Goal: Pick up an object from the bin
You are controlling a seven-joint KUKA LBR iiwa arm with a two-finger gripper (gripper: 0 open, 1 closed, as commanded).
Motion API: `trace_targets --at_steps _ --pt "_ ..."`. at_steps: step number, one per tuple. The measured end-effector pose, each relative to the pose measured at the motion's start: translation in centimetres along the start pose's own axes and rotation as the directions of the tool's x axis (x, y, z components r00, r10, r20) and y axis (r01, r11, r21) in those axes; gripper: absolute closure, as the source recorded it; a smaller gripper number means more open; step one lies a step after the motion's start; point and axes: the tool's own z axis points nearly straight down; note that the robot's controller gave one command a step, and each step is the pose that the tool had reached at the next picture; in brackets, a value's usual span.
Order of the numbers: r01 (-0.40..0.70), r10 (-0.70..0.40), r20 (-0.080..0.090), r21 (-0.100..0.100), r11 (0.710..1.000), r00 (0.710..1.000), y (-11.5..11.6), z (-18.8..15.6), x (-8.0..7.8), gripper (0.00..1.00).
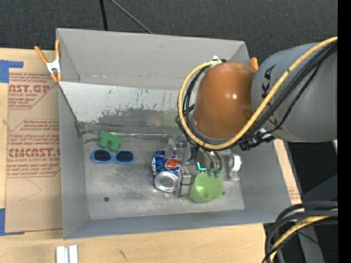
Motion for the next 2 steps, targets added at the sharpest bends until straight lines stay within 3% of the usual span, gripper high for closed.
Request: trace_targets --at_steps 1,2 --pt "0.544 -0.544 0.004 0.002 0.839 0.839 -1.6 12.3 -5.6 0.00" --pt "0.427 -0.427 0.009 0.001 0.904 0.904 2.8 9.0 -4.4 0.00"
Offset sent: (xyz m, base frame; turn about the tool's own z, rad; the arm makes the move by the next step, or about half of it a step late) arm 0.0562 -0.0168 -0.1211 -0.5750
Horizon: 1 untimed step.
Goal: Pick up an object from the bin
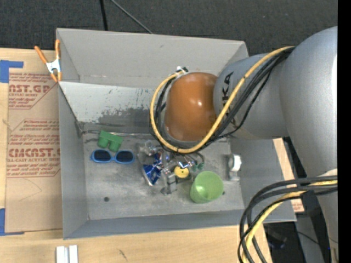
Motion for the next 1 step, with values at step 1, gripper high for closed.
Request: trace_targets --at_steps 1 --pt "0.325 -0.325 -0.001 0.001 0.946 0.946 0.14 0.06 -0.53 0.00"
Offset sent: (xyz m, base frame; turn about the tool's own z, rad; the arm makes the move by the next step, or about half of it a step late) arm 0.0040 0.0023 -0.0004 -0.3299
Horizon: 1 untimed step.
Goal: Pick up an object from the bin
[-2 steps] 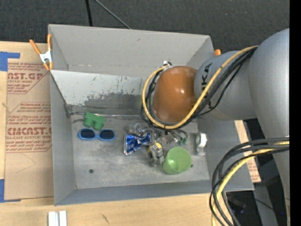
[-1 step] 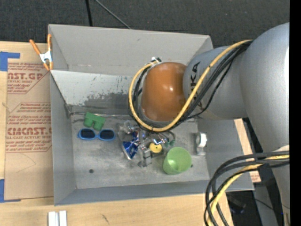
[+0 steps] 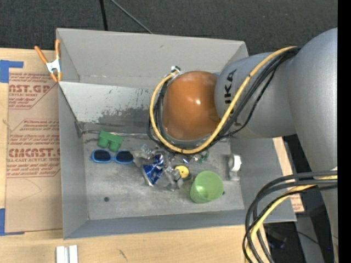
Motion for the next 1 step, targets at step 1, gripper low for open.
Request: trace_targets --at_steps 1 --pt "0.070 -0.070 -0.003 -0.002 0.998 0.998 -0.09 3.15 -0.03 0.00"
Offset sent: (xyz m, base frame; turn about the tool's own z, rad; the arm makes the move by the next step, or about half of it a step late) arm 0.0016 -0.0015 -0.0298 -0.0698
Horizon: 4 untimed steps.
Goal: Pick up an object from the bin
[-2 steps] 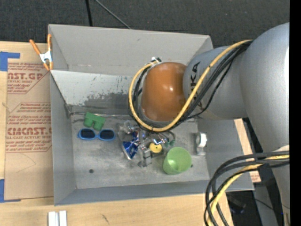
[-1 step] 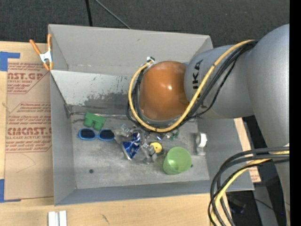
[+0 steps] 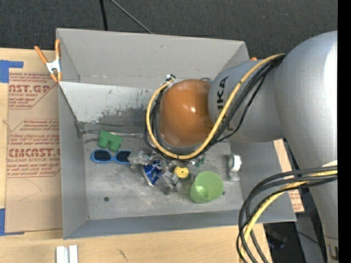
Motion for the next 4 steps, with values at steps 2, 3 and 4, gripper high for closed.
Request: trace_targets --at_steps 2,3,4 --pt "-0.002 0.002 0.002 -0.002 1.000 1.000 0.1 0.0 -0.1 1.00" --pt "-0.003 0.003 0.004 0.003 1.000 1.000 0.1 -2.8 -0.2 1.00" --pt "-0.004 0.004 0.009 0.007 1.000 1.000 0.1 -12.4 -0.4 1.00"
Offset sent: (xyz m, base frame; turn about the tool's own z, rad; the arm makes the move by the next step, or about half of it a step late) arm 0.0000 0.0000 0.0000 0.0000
